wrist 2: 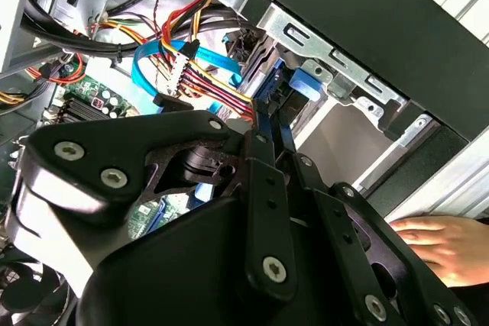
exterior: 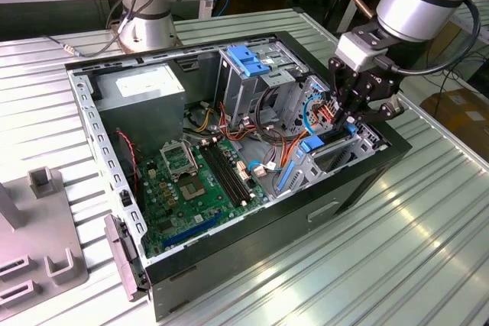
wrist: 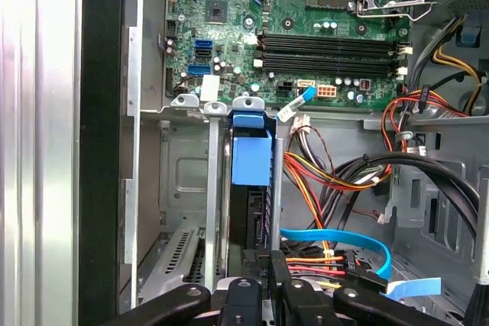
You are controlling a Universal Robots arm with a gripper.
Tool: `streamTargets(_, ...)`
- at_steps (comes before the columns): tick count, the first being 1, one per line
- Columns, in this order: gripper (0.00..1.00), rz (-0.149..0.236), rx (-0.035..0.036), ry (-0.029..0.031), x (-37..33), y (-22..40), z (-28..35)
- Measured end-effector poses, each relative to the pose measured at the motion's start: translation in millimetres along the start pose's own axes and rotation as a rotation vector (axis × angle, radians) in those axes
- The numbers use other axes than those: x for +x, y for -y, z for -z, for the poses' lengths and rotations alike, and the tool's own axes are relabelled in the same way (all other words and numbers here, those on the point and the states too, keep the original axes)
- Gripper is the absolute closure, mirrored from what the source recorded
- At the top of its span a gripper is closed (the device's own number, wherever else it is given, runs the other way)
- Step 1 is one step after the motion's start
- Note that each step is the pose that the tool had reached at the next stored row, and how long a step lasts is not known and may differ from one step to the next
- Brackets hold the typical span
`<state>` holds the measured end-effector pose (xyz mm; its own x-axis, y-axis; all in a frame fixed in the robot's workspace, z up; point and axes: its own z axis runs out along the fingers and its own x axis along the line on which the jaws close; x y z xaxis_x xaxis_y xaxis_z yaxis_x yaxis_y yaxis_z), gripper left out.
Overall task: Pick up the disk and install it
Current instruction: 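Insert the first disk wire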
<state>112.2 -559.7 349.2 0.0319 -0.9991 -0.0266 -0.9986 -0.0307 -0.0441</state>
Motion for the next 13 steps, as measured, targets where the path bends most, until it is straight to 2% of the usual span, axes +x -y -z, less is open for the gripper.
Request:
streamTargets(4,0.83,-0.018,0.0004,-0.0008,0.2,0.0,-1.5)
streamTargets(13,0.83,-0.022,0.0006,-0.0010,0.5,-0.2,-4.2)
